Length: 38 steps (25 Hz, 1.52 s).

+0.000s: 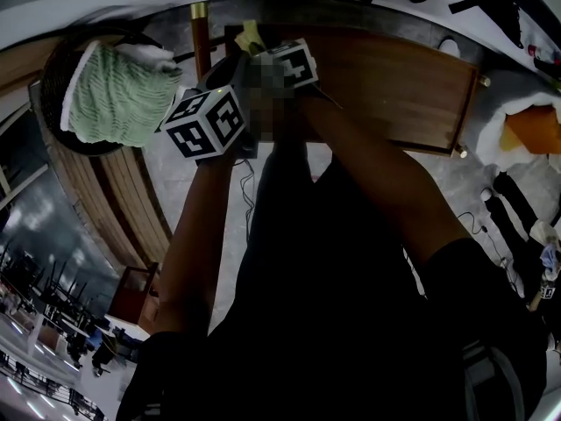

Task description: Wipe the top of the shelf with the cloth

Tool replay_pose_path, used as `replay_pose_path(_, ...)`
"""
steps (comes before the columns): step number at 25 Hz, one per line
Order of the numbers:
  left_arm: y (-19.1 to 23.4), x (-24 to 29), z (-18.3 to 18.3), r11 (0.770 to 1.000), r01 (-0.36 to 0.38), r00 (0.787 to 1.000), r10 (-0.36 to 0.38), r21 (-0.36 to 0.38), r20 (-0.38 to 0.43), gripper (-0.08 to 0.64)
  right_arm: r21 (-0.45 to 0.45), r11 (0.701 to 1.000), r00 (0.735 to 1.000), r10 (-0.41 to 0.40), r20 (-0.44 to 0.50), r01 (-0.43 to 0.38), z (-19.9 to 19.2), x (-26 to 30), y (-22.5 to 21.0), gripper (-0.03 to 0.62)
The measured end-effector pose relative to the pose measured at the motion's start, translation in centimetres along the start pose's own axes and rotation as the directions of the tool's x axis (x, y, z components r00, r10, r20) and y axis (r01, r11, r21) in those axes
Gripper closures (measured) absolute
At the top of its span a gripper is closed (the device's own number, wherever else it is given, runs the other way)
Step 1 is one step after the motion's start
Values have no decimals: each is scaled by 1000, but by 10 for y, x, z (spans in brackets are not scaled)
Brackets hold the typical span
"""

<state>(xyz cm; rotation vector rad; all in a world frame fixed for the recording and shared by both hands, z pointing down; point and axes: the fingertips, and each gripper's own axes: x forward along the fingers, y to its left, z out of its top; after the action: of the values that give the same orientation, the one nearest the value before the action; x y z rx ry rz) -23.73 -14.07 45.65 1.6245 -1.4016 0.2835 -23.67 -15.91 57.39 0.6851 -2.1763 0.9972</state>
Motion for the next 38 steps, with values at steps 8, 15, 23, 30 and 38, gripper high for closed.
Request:
replay_pose_path(8,-24,29,-21,1000,19,998,-19,1,-64,548,35,997,997,-68,-27,68,-10,-27,-38,543)
replay_pose_path(15,-47,59,-38,1000,14,994,-16,-22,-112,548,62,993,995,-99,-27,101,-16,-56,-71,543)
replay_pose_path(23,-87,85,-56,999,42,986,-39,16,-164,548,108,983,988,-152,-11,152,-31,-97,-115,543)
replay_pose_path(30,-128,107,-79,996,75,977,-63,49,-206,548,145,967,977,-214,2,211,-48,-136,-159,543)
replay_pose_path(38,-180,130,-106,989,127,964,-104,79,-247,548,171,942,957,-291,0,287,-71,-181,-209,543)
